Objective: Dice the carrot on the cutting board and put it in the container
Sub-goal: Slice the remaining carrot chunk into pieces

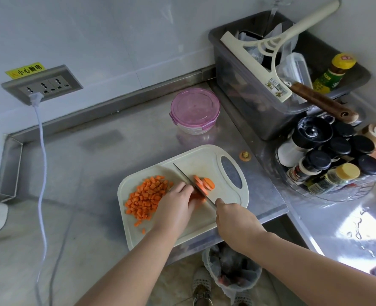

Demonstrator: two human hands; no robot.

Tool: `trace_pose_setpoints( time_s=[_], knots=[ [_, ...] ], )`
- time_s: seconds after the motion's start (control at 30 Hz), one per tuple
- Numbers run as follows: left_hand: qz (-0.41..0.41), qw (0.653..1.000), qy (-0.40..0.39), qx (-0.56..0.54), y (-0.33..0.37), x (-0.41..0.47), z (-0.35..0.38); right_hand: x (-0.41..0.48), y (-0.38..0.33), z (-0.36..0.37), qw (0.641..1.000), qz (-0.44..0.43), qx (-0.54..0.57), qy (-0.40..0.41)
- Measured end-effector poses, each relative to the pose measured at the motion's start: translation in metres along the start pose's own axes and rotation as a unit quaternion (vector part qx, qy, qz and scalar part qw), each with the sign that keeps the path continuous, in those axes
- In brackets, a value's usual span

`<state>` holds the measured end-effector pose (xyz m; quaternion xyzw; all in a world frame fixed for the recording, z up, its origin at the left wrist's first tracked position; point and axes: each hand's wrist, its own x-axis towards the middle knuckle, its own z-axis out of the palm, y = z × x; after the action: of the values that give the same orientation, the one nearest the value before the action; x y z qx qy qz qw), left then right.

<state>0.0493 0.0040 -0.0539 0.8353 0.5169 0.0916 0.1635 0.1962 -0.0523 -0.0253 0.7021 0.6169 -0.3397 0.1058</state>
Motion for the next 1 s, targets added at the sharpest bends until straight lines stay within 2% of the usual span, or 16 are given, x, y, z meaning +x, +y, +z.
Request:
trace_pose_setpoints(
  time_s=[0.2,0.4,0.57,0.73,1.0],
  knots=[
    [0.001,1.000,-0.001,-0.010,0.001,-0.001,-0.001,0.008,-0.001,0.004,1.000,0.023,0.003,-0.002],
    [-0.020,0.998,0.007,-0.050,0.003,-0.002,-0.004,0.006,0.011,-0.012,0.992,0.006,0.128,0.015],
    [-0.019,0.999,0.023,-0.041,0.002,-0.004,-0.003,-0.007,0.007,-0.012,0.995,-0.023,0.049,0.078],
    [-0.005,0.999,0.033,-0.022,-0.004,-0.005,-0.003,-0.014,0.003,-0.005,0.997,-0.031,0.012,0.064],
    [-0.008,1.000,0.000,-0.006,-0.003,-0.004,-0.002,-0.015,0.001,-0.001,0.999,-0.027,0.022,0.041]
  ],
)
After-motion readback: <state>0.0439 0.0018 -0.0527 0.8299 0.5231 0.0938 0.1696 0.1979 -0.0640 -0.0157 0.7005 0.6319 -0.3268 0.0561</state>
